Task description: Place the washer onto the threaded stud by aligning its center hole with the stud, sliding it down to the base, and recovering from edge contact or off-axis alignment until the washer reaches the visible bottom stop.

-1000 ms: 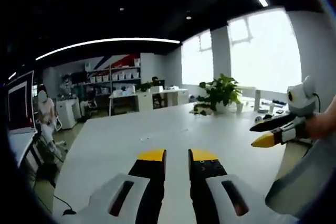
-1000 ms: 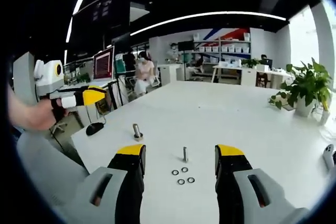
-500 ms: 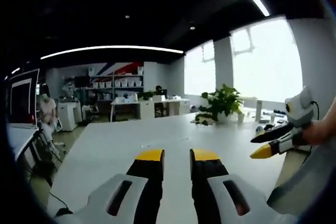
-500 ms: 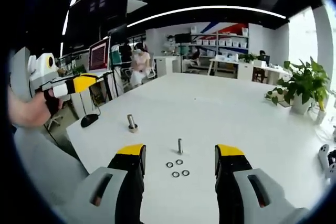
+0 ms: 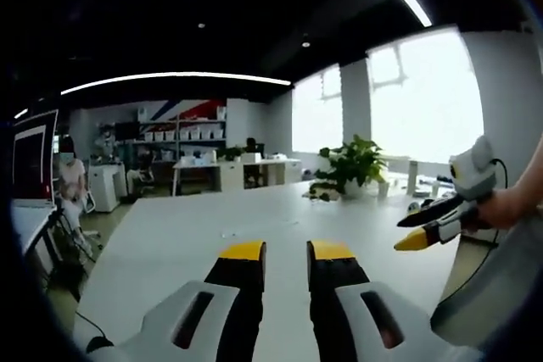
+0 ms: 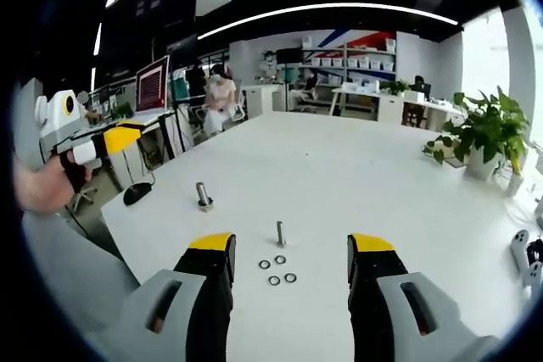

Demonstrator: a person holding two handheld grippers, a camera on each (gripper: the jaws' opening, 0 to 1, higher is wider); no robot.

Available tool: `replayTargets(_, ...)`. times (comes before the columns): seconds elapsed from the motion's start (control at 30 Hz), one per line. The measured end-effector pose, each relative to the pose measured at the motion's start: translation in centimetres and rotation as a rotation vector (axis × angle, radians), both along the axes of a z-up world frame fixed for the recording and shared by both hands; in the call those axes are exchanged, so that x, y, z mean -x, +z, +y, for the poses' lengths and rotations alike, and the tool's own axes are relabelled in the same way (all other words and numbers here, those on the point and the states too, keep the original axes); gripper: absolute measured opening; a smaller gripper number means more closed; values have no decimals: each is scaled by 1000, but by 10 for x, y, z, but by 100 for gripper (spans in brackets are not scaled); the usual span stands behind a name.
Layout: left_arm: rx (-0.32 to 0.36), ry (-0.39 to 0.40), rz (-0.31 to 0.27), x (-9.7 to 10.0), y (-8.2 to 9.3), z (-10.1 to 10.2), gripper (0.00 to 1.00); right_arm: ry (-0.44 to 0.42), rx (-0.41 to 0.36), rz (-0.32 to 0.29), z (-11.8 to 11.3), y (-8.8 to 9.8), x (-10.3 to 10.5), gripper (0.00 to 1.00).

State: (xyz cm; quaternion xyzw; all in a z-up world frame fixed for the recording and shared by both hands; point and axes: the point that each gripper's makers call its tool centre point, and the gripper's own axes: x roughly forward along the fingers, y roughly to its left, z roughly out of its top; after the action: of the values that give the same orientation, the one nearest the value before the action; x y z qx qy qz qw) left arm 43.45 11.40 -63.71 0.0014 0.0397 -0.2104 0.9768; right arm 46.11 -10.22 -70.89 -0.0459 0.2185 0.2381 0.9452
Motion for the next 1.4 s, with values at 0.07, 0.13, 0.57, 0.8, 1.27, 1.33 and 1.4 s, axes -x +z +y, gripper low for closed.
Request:
replayTargets(0.07,-3,5,6,-1,-2,1,17,-8,-8,5,-2,-1,-4,55)
replayTargets(0.13,-10,10,12,-1,-4,2,17,-5,-16,34,-1,-6,-5,55)
replayTargets(0.57,-46,7,10,0,-7,1,17,1,49,116,0,-38,-18,50)
replayTargets(0.8,-28,24,11,0,-5,6,18,29,125,190,3,-60,-19,43)
replayTargets(1.27,-12,22,9,-2,-4,6,18,59,232,345,4,-101,-28,30)
replayTargets(1.33,-9,22,9,-2,-4,5,18,59,233,361,6,-104,-29,30)
replayTargets(1.4,-13,20,11,-1,-4,5,18,65,246,380,7,-109,-29,30)
